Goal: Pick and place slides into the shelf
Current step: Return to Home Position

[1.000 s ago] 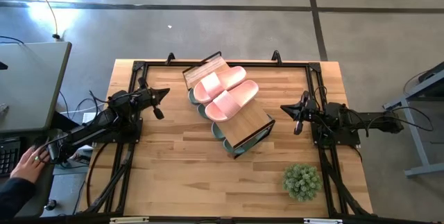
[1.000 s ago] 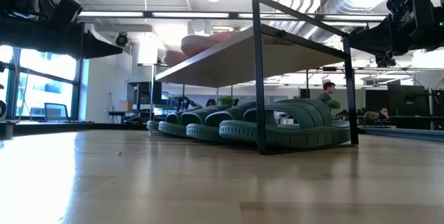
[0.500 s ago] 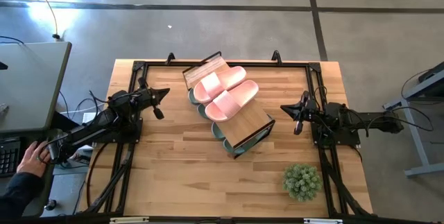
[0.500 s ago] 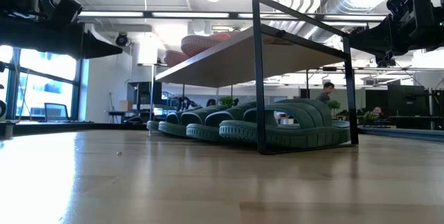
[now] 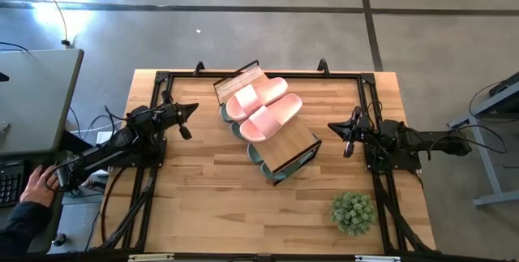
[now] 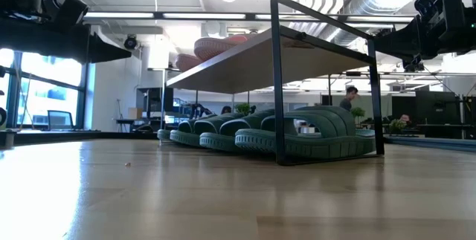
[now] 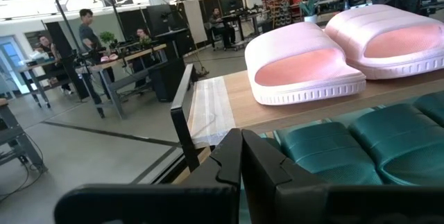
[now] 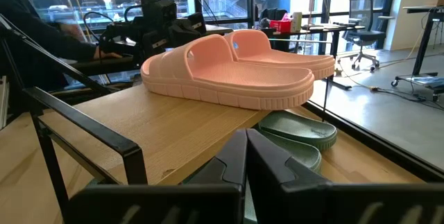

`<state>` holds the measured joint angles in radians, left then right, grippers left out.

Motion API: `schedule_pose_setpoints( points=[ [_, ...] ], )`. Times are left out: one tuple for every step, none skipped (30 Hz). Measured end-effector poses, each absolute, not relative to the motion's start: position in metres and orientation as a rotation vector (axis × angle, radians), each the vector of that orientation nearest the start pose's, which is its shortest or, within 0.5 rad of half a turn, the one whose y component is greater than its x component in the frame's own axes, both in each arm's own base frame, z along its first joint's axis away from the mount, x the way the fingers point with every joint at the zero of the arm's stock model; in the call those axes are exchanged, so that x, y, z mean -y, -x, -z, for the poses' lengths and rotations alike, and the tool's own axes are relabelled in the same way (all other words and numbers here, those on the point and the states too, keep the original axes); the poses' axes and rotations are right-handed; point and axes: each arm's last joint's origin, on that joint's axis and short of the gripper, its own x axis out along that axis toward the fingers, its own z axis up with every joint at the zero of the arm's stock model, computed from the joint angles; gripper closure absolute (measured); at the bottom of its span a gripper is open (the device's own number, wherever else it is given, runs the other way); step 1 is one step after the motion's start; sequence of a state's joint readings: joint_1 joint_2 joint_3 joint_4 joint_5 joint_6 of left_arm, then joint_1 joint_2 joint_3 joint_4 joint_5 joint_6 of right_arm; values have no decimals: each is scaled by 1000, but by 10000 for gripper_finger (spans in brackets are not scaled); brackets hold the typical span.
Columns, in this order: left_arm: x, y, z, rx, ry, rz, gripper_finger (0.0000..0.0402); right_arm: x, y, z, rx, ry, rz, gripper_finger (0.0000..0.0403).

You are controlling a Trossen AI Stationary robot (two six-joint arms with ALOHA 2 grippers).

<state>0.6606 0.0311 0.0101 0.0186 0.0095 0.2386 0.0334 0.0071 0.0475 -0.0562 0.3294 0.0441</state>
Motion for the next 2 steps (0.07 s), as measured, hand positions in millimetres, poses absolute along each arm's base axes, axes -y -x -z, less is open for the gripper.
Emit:
schedule_pose_setpoints(
  points=[
    [-61,-78,-166,-80,-229,-648,401,6,-94,-174,-9,-41,296,402],
    [-61,-78,-166,-80,-229,-648,401,6,-94,-174,-9,-41,297,402]
  ],
)
